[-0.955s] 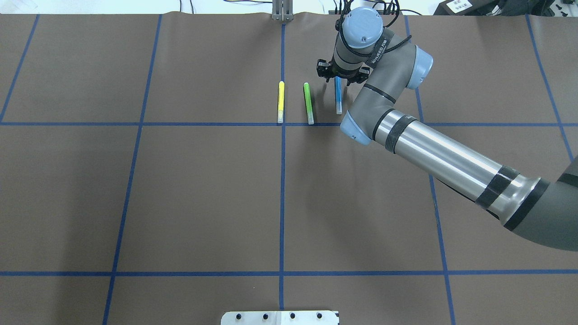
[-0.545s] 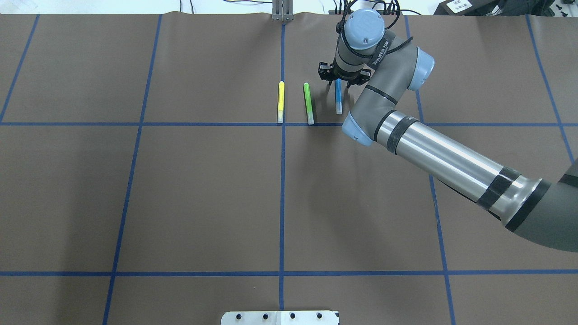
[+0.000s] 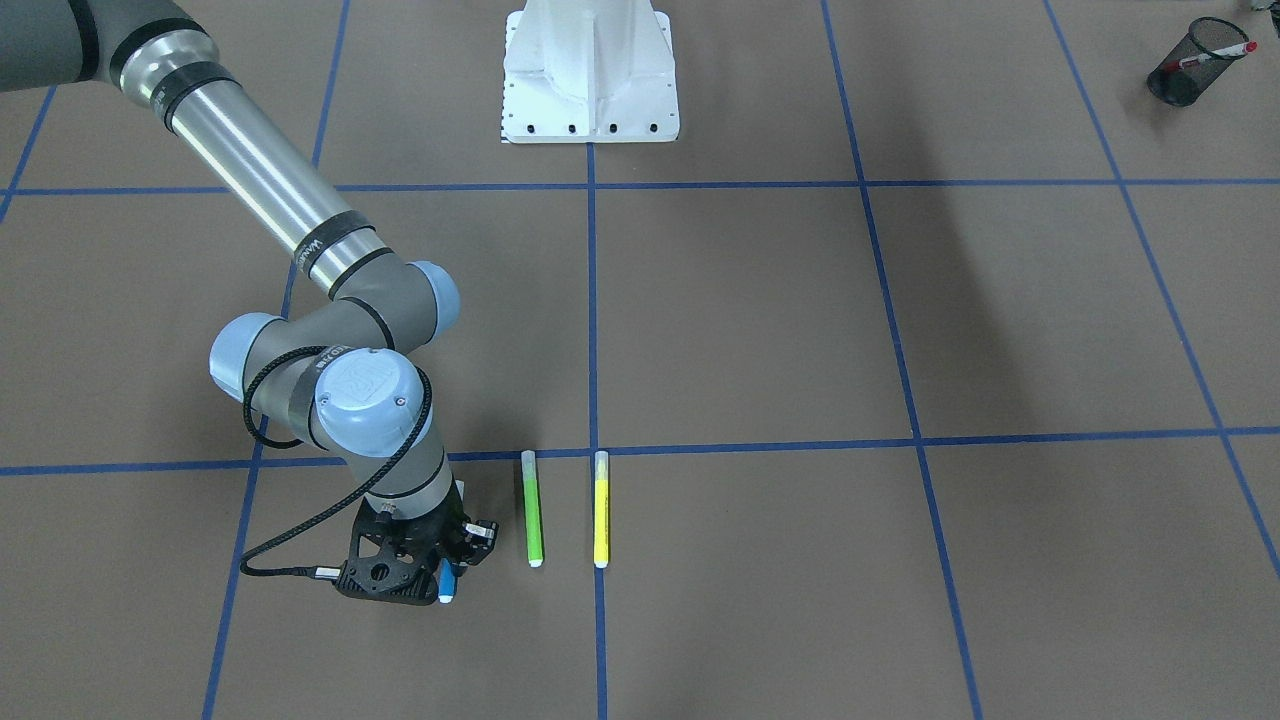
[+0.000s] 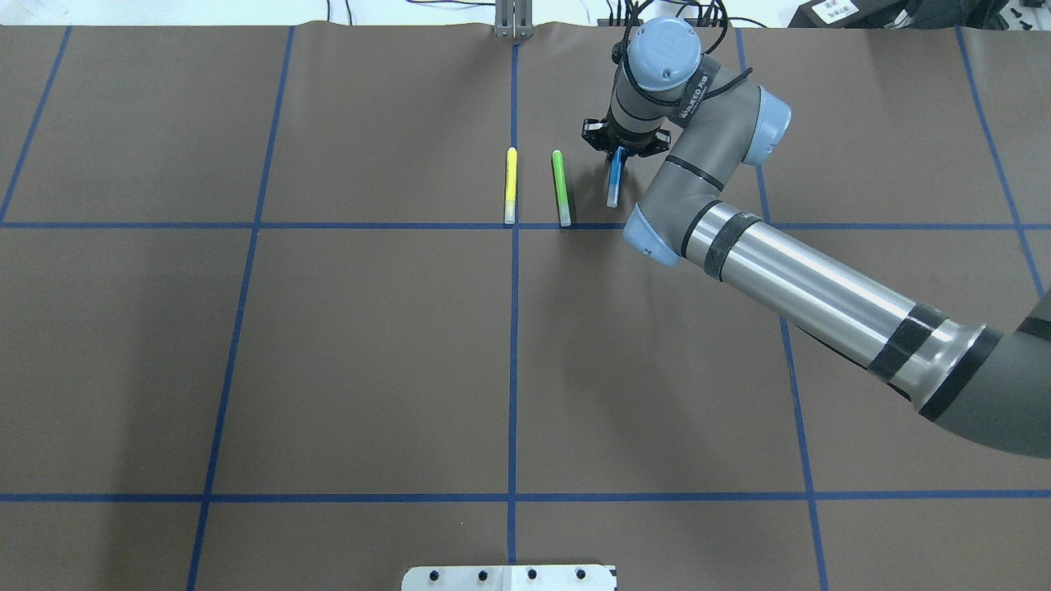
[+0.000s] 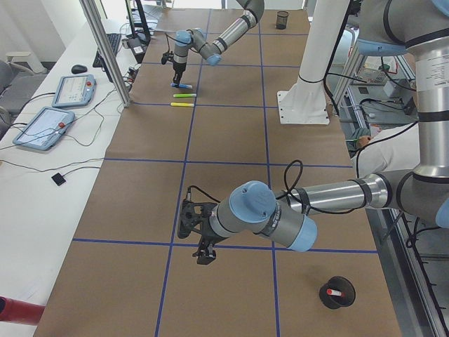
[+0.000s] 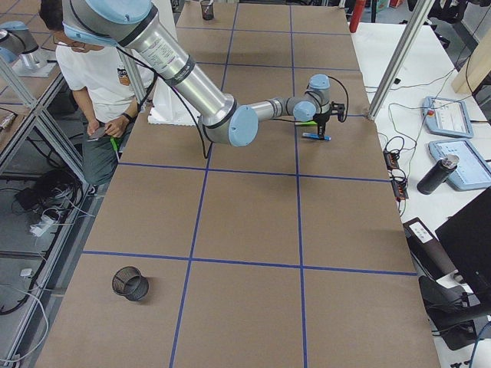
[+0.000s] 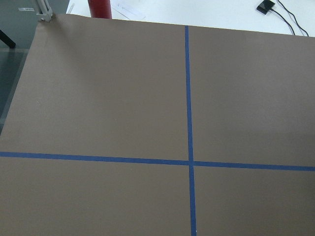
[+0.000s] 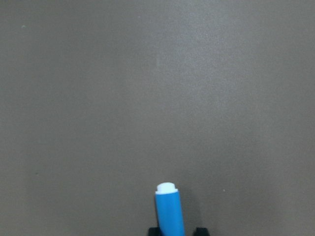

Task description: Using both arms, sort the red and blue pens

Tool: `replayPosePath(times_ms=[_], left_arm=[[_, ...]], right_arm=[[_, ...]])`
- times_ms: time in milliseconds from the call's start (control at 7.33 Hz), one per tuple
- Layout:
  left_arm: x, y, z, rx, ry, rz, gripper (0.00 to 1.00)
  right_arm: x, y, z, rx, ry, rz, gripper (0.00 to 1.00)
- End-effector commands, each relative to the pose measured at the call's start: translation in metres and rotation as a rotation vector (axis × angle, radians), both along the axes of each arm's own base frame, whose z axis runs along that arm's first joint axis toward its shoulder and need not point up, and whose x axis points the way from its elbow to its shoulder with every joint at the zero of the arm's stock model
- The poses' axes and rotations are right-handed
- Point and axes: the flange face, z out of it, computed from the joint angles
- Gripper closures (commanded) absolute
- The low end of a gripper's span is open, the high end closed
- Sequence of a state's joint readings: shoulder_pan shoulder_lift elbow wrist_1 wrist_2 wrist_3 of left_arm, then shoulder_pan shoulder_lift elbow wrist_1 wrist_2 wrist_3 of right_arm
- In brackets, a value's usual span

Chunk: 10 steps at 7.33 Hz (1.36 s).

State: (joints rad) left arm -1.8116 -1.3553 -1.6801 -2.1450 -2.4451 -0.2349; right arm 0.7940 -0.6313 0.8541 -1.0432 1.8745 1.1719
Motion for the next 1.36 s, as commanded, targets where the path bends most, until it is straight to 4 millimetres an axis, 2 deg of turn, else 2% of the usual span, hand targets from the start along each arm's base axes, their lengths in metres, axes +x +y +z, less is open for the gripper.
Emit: replayPosePath(times_ms=[0,136,273,409,545,682,818,955,1091,1227], left_arm=[[-0.005,-0.021,-0.013,-0.01,0.004,0.001,0.0],[-0.006,-0.05,-0.032,-0.023,0.007,0.015,0.0],[0.014,-0.081,-0.05,-0.036,0.01,0.059,0.0],[0.042,-0.119,-0.068,-0.046,0.019,0.093,0.0],[0.069,-0.156,-0.075,-0.056,0.024,0.136,0.0],[0.098,-0.204,-0.096,-0.104,0.028,0.184,0.0],[0.131,-0.244,-0.129,-0.17,0.04,0.219,0.0],[0.16,-0.267,-0.157,-0.194,0.042,0.255,0.0],[0.185,-0.284,-0.166,-0.211,0.046,0.29,0.0],[0.202,-0.292,-0.166,-0.219,0.047,0.314,0.0]], right_arm=[[0.024,-0.017,-0.015,0.011,-0.028,0.006,1.0],[0.053,-0.024,-0.025,0.069,-0.04,-0.003,1.0],[0.082,-0.013,-0.006,0.087,-0.048,0.01,1.0],[0.11,0.001,0.005,0.103,-0.062,0.02,1.0],[0.144,0.019,0.026,0.119,-0.066,0.029,1.0],[0.185,0.048,0.05,0.132,-0.072,0.05,1.0],[0.226,0.082,0.076,0.135,-0.064,0.078,1.0],[0.279,0.135,0.11,0.134,-0.039,0.111,1.0],[0.335,0.183,0.132,0.135,-0.005,0.156,1.0],[0.39,0.219,0.15,0.147,0.045,0.184,1.0]])
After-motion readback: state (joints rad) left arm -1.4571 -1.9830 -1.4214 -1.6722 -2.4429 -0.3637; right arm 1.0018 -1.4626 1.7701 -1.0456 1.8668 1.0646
